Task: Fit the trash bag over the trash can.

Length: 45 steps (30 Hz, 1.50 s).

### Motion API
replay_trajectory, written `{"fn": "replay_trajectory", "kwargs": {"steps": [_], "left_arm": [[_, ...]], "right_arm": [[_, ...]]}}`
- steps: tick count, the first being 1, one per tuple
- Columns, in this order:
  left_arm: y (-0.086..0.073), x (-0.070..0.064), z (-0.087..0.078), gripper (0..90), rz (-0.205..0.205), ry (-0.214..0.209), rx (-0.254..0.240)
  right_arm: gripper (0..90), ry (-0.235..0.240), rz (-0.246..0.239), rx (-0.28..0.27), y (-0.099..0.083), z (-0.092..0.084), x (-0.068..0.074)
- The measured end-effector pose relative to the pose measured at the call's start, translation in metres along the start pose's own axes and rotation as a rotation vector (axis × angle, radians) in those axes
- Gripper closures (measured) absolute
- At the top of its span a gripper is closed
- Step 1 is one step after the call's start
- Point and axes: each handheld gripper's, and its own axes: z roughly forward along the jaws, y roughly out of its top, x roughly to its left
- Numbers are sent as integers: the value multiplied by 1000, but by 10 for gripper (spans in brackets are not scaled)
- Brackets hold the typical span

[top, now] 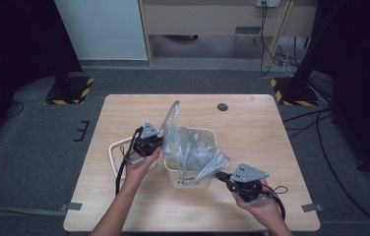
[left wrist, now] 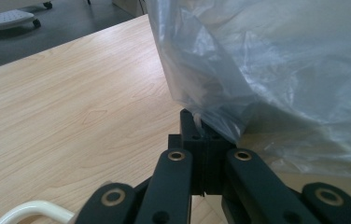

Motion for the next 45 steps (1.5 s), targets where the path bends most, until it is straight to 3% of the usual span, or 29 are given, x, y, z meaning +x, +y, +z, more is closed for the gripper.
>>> {"fn": "replay_trajectory", "kwargs": {"steps": [24,25,26,27,30,31,32,34,41,45], "left_arm": [[-11,-3,2,900,-1,-9,3],[-11,-2,1,886,1,-7,4],[-12,-2,-1,784,3,20,3],[-12,-2,-1,714,3,20,3],[-15,1,-9,656,7,47,-3],[-16,3,-13,589,10,57,-10],[-16,3,-13,554,10,57,-10],[-18,5,-19,528,18,67,-33],[-19,5,-32,400,24,71,-67],[-19,6,-39,334,17,72,-88]], "right_arm": [[900,0,-10,19,-4,1,2],[900,-3,-10,16,-4,1,2],[887,-8,0,4,-5,-1,1],[887,-8,0,4,-5,-1,1],[801,-20,27,-18,-6,-7,-2],[739,-28,27,-36,-7,-10,-4],[739,-28,27,-36,-7,-10,-4],[635,-38,35,-58,-7,-15,-6],[481,-56,45,-100,-7,-22,-9],[443,-66,41,-114,-4,-27,-12]]}}
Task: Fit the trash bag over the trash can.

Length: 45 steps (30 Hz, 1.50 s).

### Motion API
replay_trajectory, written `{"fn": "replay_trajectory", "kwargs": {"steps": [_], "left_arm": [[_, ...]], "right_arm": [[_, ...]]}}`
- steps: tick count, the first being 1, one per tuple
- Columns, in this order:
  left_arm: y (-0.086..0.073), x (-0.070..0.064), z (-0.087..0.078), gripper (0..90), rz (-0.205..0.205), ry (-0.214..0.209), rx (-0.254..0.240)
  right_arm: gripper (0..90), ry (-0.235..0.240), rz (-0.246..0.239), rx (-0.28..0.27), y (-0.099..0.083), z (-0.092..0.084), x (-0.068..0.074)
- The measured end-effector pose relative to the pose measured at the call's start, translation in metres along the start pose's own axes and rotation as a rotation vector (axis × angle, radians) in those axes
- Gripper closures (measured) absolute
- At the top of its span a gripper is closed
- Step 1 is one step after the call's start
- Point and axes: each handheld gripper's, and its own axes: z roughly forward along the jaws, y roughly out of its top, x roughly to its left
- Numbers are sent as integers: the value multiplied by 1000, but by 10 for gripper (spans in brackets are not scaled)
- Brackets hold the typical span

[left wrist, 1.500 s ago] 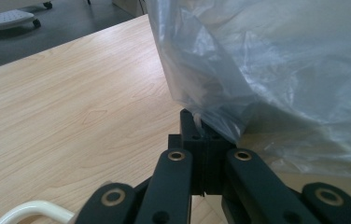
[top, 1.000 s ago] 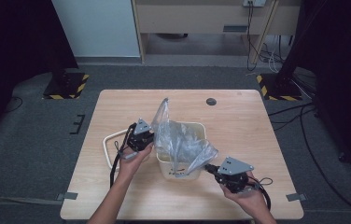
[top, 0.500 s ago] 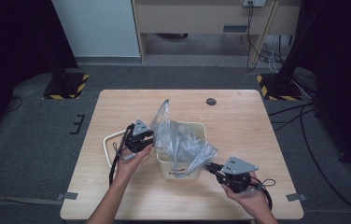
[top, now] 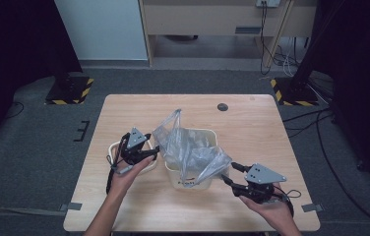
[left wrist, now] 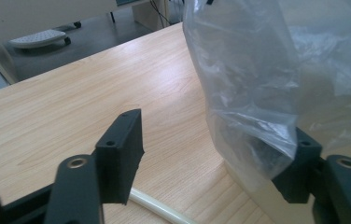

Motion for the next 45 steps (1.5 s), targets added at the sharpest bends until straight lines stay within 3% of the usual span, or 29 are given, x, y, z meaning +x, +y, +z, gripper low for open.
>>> {"fn": "replay_trajectory", "kwargs": {"steps": [10,12,16,22,29,33,36,45], "left_arm": [[2,-1,-21,317,21,-4,-38],[4,-1,-24,308,12,-20,-44],[6,-7,-34,307,30,-38,-52],[13,-14,-50,355,50,-53,-82],[22,-27,-64,357,66,-92,-117],[27,-35,-69,355,75,-114,-135],[30,-40,-72,353,85,-126,-134],[32,-53,-74,315,114,-199,-120]], "right_arm": [[448,-16,24,-9,5,-9,-8],[449,-13,24,-14,7,-9,-9],[487,-25,19,-1,11,-10,-11],[592,-58,30,39,13,-13,-26],[648,-88,68,41,26,-11,-46],[679,-64,78,-5,55,-6,-58],[685,-51,74,-15,64,-3,-60],[667,28,56,-10,85,24,-51]]}}
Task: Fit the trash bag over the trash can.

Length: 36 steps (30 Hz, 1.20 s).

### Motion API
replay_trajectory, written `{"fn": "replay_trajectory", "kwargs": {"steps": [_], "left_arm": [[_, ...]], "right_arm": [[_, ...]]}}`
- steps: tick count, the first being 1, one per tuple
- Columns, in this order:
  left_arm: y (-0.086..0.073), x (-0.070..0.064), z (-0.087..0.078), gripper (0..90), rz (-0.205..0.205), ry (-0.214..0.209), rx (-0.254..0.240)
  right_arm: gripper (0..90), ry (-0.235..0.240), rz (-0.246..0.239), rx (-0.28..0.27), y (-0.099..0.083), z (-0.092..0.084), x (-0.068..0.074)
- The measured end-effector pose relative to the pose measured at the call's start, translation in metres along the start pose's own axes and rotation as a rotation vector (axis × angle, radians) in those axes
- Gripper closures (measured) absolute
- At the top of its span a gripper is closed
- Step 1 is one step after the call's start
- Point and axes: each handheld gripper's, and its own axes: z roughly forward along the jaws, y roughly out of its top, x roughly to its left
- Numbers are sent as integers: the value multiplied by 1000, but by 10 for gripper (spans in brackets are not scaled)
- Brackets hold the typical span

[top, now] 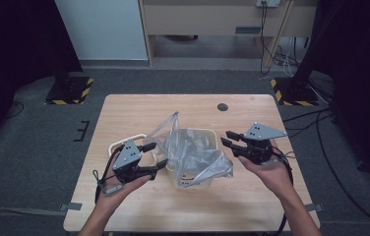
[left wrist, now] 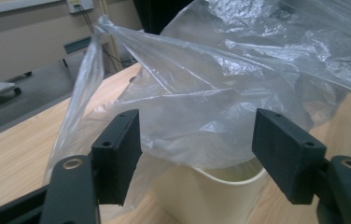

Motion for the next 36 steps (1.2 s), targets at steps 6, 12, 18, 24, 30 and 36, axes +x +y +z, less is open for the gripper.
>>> {"fn": "replay_trajectory", "kwargs": {"steps": [6,12,18,24,30,36], "left_arm": [[-1,-6,0,277,-3,-56,-7],[-3,-8,1,260,1,-66,-2],[-4,-11,4,265,19,-62,7],[-3,-9,14,281,32,-38,23],[-3,-4,22,289,26,-25,30],[-4,-3,25,291,15,-30,23]], "right_arm": [[650,24,1,-3,4,7,3],[651,30,-1,5,6,11,6],[631,44,-1,-2,10,11,8],[553,83,15,-15,15,13,11],[467,167,50,-25,17,19,13],[470,201,48,66,14,36,18]]}}
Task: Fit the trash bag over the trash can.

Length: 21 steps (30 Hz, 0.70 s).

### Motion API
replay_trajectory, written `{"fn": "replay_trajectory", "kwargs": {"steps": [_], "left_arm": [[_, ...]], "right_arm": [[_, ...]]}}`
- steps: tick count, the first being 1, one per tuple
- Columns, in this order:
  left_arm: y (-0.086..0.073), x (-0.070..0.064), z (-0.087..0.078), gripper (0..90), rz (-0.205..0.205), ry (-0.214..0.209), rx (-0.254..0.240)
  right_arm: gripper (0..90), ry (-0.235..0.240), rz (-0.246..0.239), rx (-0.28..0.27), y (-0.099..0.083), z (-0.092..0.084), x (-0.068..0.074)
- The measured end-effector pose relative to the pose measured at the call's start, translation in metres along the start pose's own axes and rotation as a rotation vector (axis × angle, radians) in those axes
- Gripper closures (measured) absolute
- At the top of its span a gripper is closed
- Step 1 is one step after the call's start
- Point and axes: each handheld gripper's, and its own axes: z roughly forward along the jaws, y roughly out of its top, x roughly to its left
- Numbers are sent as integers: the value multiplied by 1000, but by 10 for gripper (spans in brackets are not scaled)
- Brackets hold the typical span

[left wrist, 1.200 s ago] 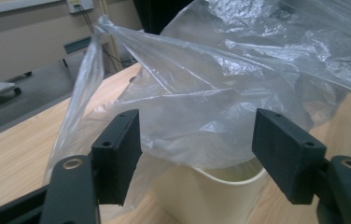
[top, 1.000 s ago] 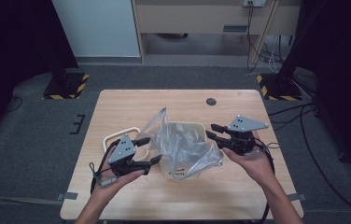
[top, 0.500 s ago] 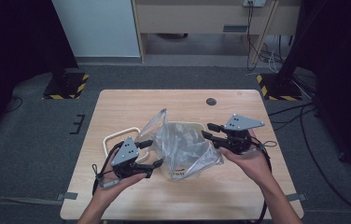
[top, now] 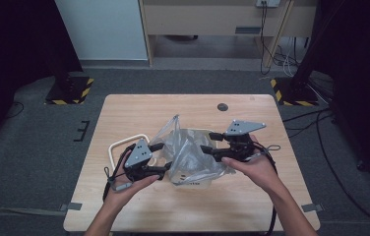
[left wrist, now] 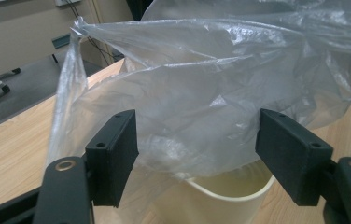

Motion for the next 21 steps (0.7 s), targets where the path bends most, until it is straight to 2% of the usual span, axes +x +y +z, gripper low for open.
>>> {"fn": "replay_trajectory", "kwargs": {"steps": [3,4,5,8,11,18,21], "left_arm": [[2,-3,0,289,5,-6,-6],[3,-4,0,282,7,-9,-8],[3,-4,0,278,7,-9,-8],[5,-7,-1,270,14,-17,-14],[7,-10,-4,261,19,-26,-21],[8,-16,-10,223,43,-53,-28],[8,-14,-10,217,38,-52,-27]], "right_arm": [[654,-12,-18,33,-1,5,1],[757,-15,-29,41,-1,7,2],[757,-15,-29,41,-1,7,2],[849,-24,-43,49,-1,10,5],[892,-40,-47,53,0,12,6],[900,-114,-23,62,-1,18,4],[900,-110,-20,59,-1,19,5]]}}
